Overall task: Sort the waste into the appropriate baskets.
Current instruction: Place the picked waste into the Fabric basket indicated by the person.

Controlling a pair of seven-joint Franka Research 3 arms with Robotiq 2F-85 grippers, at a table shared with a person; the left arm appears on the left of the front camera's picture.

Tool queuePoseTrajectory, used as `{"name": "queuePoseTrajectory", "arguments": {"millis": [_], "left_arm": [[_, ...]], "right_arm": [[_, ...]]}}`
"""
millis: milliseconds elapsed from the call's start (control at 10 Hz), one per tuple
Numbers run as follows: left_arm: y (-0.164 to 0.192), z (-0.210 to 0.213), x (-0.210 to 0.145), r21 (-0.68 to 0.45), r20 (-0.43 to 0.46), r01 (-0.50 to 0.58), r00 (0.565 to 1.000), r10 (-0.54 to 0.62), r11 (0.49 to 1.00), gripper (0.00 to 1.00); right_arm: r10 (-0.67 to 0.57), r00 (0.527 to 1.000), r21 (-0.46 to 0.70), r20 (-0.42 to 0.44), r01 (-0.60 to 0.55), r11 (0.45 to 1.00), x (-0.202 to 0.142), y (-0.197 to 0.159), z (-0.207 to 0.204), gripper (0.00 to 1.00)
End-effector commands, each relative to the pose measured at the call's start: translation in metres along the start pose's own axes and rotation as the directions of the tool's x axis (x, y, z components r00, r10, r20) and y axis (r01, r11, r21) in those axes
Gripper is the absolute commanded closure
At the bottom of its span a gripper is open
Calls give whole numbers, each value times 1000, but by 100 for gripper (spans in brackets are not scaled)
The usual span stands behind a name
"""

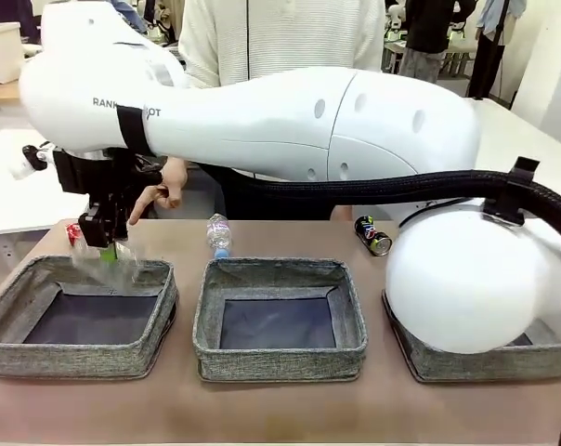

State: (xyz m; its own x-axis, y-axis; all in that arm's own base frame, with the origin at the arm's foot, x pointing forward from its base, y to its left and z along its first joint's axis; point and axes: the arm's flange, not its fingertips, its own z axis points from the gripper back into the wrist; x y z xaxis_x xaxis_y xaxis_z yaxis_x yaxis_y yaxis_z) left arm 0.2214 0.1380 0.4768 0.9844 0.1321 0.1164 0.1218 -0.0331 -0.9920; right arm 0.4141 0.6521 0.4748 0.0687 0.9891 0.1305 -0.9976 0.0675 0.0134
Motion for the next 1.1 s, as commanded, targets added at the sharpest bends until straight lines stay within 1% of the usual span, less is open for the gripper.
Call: {"name": "queuePoseTrajectory", "arguments": {"millis": [0,300,500,700,800,900,1000], "left_arm": [[-3,0,-2,2,-2,9,1000,-9,1000,7],[-3,0,-2,2,-2,9,1000,-9,1000,7],[-3,0,-2,2,-2,9,1000,-9,1000,7],[-3,0,-2,2,-2,9,1000,-9,1000,7],[-3,0,-2,2,-2,9,1000,-9,1000,7],[-3,0,-2,2,-2,9,1000,-9,1000,7],[-3,0,-2,2,-2,9,1000,-9,1000,7]], "right_arm": [[24,999,14,24,-24,1000,3,-2,8,0],[27,999,15,29,-27,1000,1,-2,11,0],[2,998,9,60,-3,1000,-11,-3,20,0],[-39,997,-7,63,39,999,-25,-3,29,0],[-85,993,2,77,85,996,-44,0,40,0],[-192,977,-12,92,194,981,-82,9,56,0],[-286,948,-41,137,294,955,-125,24,72,0]]}}
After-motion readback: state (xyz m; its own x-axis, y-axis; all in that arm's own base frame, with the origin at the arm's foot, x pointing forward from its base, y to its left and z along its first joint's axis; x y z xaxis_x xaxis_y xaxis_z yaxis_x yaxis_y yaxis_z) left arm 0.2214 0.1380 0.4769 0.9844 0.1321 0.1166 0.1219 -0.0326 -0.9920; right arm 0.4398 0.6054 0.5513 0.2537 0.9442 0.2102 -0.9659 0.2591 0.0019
